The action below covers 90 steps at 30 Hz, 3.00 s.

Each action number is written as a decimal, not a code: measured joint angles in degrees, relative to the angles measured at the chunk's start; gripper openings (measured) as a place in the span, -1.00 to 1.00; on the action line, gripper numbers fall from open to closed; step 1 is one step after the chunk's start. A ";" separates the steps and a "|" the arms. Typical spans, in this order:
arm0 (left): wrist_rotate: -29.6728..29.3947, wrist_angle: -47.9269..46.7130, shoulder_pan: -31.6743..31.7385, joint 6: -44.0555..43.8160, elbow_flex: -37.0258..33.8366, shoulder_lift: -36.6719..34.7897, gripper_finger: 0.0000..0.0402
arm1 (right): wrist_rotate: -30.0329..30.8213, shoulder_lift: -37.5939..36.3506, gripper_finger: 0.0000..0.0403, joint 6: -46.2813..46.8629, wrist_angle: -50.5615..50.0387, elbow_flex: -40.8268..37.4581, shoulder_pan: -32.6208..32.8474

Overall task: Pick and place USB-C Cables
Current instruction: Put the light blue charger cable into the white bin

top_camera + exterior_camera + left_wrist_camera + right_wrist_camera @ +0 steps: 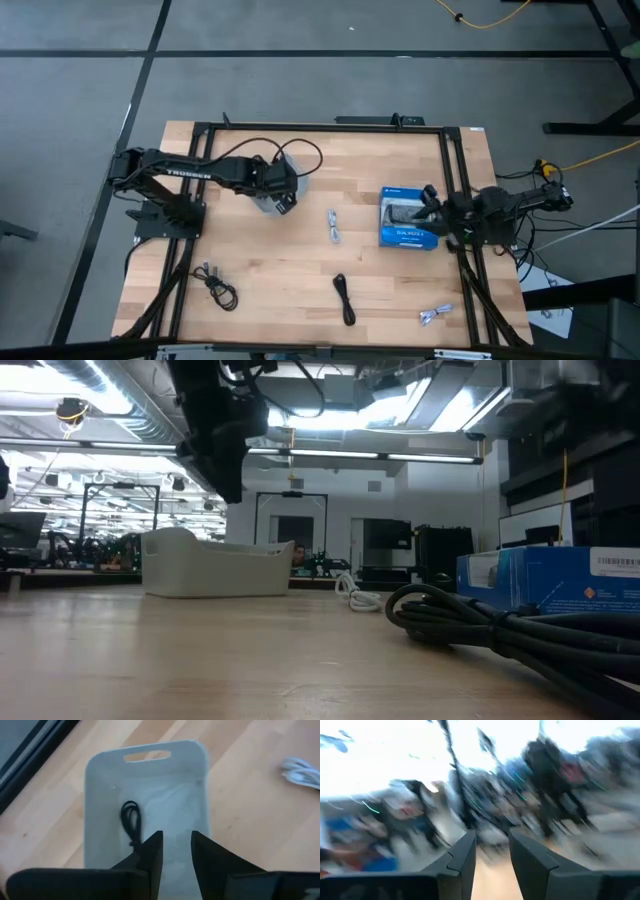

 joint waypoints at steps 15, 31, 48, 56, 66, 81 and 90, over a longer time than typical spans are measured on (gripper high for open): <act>-2.21 0.50 -3.70 0.16 0.00 0.00 -0.53 | -24.35 15.84 -0.40 4.74 4.18 12.32 10.82; -2.42 0.65 -3.68 -0.28 0.00 0.00 -0.53 | -15.40 50.09 -0.40 9.10 -59.21 49.74 27.50; -2.58 0.76 -3.68 -0.02 -0.02 -0.02 -0.53 | -11.98 64.08 -0.40 33.46 -74.80 53.42 34.61; -4.33 0.75 -3.70 0.31 -0.02 -0.02 -0.53 | -9.61 75.98 -0.40 29.20 -64.75 53.50 41.50; -5.08 1.07 -3.70 0.31 -0.02 -0.04 -0.53 | -4.16 85.09 -0.40 31.31 -64.69 53.62 42.43; -5.52 1.33 -3.69 0.30 -0.02 -0.04 -0.53 | -7.95 92.26 -0.40 39.12 -64.68 53.62 42.51; -6.73 1.79 -3.68 0.29 -0.02 -0.04 -0.53 | -8.84 96.77 -0.40 38.69 -64.48 53.62 43.95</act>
